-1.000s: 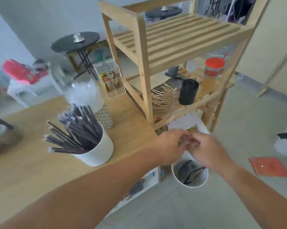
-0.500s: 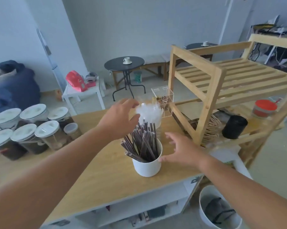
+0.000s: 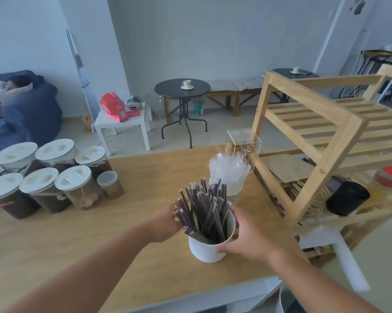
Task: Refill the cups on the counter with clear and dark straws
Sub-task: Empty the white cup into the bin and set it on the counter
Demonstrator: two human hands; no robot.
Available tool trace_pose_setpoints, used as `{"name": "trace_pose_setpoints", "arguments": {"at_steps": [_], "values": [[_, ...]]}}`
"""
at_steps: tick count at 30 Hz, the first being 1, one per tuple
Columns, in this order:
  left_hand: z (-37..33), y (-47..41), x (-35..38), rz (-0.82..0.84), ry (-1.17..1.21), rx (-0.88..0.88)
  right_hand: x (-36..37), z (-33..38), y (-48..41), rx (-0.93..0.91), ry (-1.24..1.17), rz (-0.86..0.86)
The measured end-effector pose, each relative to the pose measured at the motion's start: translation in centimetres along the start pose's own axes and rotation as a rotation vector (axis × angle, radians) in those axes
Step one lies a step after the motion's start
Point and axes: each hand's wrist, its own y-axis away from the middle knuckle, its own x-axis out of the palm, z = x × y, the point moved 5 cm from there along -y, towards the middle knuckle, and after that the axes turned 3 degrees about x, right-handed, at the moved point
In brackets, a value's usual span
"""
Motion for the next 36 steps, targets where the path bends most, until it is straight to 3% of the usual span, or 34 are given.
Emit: {"name": "trace_pose_setpoints", "arguments": {"at_steps": [3,6,9,22,31,36], "values": [[0.9,0.5,0.8,0.138,0.001,0.050,1.4,0.4,-0.6,-0.023,-0.012,-0.035],[1.7,1.3,-0.4,0.149,0.120,0.089,2.7,1.4,-1.2,-0.042,-0.025,-0.064],[2.4,2.5,-3.6,0.089,0.258,0.090,4.1,3.8,-2.5,-0.065,-0.011,-0.099],[8.6,-3.6,-20.6,-0.091,0.113,0.139,6.2,17.6,-16.4,-0.148,-0.016,-0.100],[13.9,-9.5,-22.0,-0.182,0.158,0.063,8.2,16.9,-24.3,-0.087,-0.019,-0.081],[15.8,-13.1,-20.7,-0.142,-0.044,0.066,9.4,14.1,-27.5,-0.031,-0.009,-0.060]]}}
